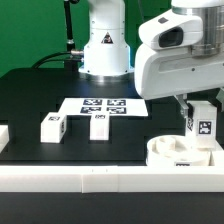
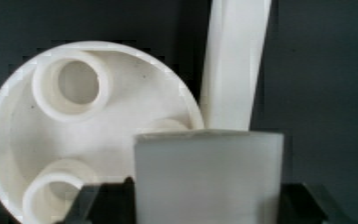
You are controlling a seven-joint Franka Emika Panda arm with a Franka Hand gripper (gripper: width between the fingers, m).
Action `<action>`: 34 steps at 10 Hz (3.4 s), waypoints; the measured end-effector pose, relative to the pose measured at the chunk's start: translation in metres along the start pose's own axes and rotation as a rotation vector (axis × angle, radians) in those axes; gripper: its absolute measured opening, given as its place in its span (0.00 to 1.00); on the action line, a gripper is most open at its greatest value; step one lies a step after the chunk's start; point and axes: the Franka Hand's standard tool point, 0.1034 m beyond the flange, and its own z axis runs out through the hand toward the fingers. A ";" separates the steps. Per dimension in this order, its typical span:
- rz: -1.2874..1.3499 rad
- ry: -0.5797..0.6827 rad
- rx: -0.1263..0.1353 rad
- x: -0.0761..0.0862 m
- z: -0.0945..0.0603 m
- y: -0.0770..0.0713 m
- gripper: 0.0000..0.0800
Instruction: Assemble stool
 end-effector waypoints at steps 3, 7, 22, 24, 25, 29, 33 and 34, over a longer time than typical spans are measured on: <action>0.315 0.017 0.054 0.003 0.000 -0.001 0.44; 0.927 0.007 0.120 0.005 0.002 -0.007 0.44; 1.738 -0.065 0.255 0.002 -0.010 -0.028 0.81; 1.567 -0.042 0.255 -0.006 -0.012 -0.028 0.81; 1.481 -0.031 0.253 -0.006 -0.011 -0.028 0.81; 1.002 -0.029 0.193 -0.014 -0.009 -0.024 0.81; 0.376 0.024 0.117 -0.011 -0.012 -0.007 0.81; 0.251 0.031 0.113 -0.011 -0.011 -0.007 0.81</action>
Offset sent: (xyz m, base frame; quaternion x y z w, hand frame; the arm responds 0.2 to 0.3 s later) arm -0.0089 0.0117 -0.0041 0.0331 0.0108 0.4185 0.9075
